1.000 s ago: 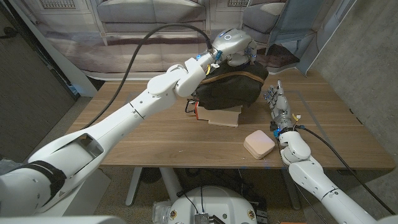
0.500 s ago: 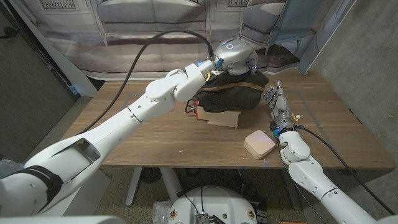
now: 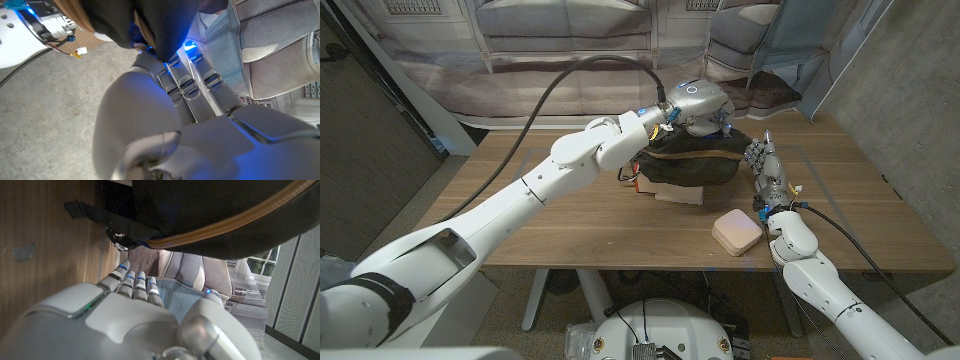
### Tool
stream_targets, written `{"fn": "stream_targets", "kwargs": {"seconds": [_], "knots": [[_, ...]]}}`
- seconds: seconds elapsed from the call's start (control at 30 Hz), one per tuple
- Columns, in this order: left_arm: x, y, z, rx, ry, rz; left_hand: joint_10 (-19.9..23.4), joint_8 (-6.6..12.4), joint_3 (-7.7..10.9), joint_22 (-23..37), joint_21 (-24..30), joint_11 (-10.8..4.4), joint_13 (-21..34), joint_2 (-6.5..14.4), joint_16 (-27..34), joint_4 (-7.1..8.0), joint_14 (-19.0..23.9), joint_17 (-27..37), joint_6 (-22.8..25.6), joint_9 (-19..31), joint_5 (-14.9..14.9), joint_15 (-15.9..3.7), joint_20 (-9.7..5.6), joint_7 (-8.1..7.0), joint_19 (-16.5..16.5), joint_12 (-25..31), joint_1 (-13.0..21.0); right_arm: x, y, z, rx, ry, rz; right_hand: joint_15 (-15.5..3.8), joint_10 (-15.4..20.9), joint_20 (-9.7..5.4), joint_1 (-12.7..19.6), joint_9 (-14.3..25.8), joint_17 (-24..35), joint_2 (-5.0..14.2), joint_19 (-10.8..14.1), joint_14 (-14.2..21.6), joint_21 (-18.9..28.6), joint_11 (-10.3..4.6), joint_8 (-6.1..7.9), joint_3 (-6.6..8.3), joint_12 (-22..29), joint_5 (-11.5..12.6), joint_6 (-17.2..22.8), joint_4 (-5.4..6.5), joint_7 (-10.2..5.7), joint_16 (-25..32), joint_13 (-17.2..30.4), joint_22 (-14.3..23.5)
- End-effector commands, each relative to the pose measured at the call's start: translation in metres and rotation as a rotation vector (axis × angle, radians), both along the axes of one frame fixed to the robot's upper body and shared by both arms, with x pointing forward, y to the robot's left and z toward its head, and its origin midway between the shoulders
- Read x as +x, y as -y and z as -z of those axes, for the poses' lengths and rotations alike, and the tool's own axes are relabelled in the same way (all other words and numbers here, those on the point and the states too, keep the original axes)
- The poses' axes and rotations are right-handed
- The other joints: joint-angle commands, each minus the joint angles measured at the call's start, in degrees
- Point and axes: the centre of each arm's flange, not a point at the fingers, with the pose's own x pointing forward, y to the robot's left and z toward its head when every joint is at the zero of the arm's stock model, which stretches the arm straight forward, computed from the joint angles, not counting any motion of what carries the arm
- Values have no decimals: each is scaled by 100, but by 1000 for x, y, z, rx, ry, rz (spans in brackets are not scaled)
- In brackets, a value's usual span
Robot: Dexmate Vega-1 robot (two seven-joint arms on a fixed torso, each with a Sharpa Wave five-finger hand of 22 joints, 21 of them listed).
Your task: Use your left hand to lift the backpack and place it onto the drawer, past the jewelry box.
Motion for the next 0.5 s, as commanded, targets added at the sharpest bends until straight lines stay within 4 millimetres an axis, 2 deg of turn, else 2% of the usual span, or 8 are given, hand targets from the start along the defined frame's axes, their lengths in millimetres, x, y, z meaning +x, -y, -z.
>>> {"fn": "stream_targets", "kwargs": {"seconds": [0.03,0.5], "knots": [[0,7,24,91,-51,3,72,23,800,33,-26,-70,27,54,-20,768,24,5,29,18,29,3,3,11,-18,45,37,2,-1,1,1,-12,-2,42,30,-5,28,21,22,44,44,24,-8,9,13,-42,8,14,27,-9,14,9,33,19],[-2,3,36,107,-81,3,75,26,802,35,-52,-73,26,60,-18,770,8,6,16,31,29,5,12,19,-25,42,36,4,-2,-1,-6,-14,-7,32,34,-3,33,21,22,50,47,30,-8,13,11,-46,7,14,30,-11,16,10,33,20]]}}
